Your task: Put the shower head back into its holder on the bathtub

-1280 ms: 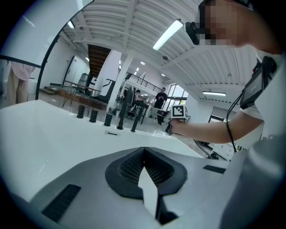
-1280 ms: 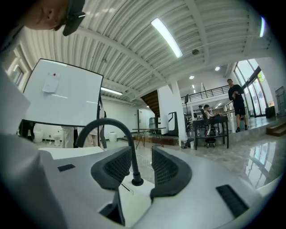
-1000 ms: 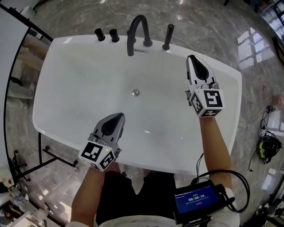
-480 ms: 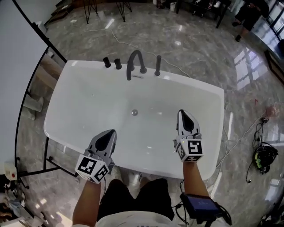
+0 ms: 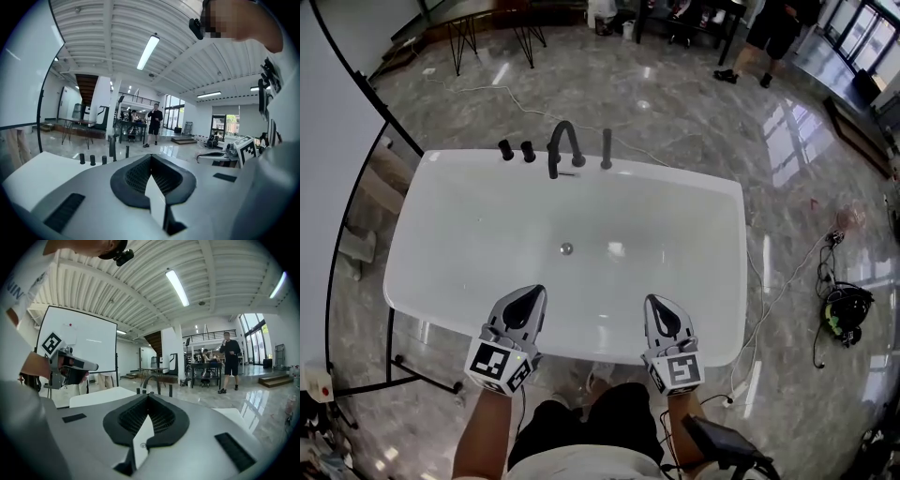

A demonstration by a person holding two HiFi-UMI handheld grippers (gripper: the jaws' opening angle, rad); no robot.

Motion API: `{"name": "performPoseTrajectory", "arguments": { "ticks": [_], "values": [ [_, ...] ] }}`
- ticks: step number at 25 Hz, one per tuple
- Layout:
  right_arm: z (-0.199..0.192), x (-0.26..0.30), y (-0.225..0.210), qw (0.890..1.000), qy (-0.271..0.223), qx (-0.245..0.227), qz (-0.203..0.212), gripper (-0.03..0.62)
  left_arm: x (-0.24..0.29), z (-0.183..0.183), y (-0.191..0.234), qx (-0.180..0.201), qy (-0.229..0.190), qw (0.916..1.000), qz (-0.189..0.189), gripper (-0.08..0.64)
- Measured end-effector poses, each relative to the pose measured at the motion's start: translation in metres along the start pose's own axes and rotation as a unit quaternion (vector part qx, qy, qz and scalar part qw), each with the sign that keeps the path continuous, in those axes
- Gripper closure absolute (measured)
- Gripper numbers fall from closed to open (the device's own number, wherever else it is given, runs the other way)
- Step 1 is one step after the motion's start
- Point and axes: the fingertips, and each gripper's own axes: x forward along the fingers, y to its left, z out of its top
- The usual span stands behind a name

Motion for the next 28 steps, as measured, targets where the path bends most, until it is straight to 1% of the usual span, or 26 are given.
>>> {"name": "performPoseTrajectory", "arguments": {
  "ticks": [3, 6, 8, 10, 12, 15, 18, 23, 25, 28],
  "values": [
    [0.026, -0.015, 0.019, 1.000, -0.007, -0.008, -0.007, 0.581, -0.033, 0.011, 0.002, 0.004, -0.010, 0.9999, 0.001, 0.543],
    [0.054, -0.025, 0.041, 1.000, -0.020, -0.017, -0.013, 0.581, -0.067, 0.024, 0.006, 0.018, -0.024, 0.9996, 0.004, 0.543],
    [0.067, -0.037, 0.062, 0.999, -0.024, -0.023, -0.013, 0.581, -0.096, 0.028, 0.005, 0.022, -0.029, 0.9993, 0.004, 0.543],
    [0.076, -0.059, 0.091, 0.999, -0.021, -0.035, -0.008, 0.581, -0.132, 0.030, -0.002, 0.011, -0.033, 0.9994, 0.000, 0.543],
    [0.090, -0.081, 0.118, 0.998, -0.023, -0.057, -0.001, 0.581, -0.166, 0.040, -0.012, 0.001, -0.044, 0.9990, -0.007, 0.543],
    [0.123, -0.107, 0.147, 0.996, -0.045, -0.081, -0.001, 0.581, -0.205, 0.066, -0.025, 0.016, -0.072, 0.9972, -0.015, 0.543],
    [0.144, -0.133, 0.171, 0.995, -0.059, -0.086, -0.007, 0.581, -0.243, 0.076, -0.036, 0.031, -0.088, 0.9955, -0.017, 0.543],
    [0.171, -0.178, 0.205, 0.994, -0.073, -0.083, -0.007, 0.581, -0.291, 0.065, -0.060, 0.021, -0.082, 0.9963, -0.017, 0.543],
    [0.185, -0.191, 0.216, 0.994, -0.078, -0.080, -0.004, 0.581, -0.307, 0.070, -0.065, 0.021, -0.086, 0.9959, -0.018, 0.543],
    [0.201, -0.204, 0.227, 0.994, -0.082, -0.076, 0.004, 0.581, -0.327, 0.085, -0.073, 0.032, -0.093, 0.9950, -0.017, 0.543]
  ]
}}
